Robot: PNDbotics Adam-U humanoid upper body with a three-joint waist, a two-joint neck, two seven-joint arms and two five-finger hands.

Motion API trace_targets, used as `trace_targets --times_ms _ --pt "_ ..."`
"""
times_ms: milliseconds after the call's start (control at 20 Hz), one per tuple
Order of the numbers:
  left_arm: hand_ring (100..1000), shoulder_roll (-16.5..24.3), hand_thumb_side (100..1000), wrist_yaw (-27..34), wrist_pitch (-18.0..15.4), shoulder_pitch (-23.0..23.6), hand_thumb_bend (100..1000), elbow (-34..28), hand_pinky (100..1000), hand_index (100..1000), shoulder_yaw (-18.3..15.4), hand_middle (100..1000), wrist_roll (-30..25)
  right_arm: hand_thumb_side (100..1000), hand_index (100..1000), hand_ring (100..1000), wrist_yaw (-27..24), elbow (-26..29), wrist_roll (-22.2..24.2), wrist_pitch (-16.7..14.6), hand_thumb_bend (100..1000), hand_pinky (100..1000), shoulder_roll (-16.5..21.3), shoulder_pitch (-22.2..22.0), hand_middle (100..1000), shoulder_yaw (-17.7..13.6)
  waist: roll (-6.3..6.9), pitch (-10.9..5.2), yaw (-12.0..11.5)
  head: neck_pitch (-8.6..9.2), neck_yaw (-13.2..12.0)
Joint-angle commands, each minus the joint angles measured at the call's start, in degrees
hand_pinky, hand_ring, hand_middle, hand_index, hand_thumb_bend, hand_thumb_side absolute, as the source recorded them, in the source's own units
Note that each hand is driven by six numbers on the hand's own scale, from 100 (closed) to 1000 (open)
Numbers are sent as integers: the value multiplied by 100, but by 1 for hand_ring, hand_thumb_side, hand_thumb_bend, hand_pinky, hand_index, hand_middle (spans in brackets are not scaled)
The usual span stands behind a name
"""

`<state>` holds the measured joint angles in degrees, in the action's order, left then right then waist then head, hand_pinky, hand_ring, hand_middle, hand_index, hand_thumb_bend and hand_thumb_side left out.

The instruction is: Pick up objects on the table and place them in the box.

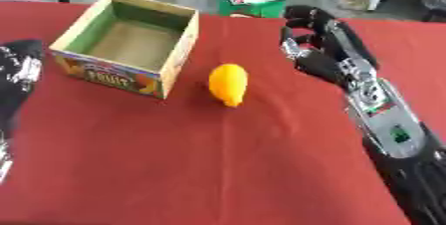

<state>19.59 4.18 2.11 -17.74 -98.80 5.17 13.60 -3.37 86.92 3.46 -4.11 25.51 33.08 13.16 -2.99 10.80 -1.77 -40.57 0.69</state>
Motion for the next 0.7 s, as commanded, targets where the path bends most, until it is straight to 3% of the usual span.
trace_targets --times_ms 50,700 --pt "921 39 463 9 -2 -79 237 -113 872 729 6 734 -31 339 879 876 181 -79 330 -83 100 711 171 185 818 29 11 -75 -9 -12 23" --pt "921 20 465 13 3 -84 236 -89 874 729 40 734 -71 357 898 889 908 -1055 1094 -383 100 726 -71 854 826 462 12 -64 -54 -26 82"
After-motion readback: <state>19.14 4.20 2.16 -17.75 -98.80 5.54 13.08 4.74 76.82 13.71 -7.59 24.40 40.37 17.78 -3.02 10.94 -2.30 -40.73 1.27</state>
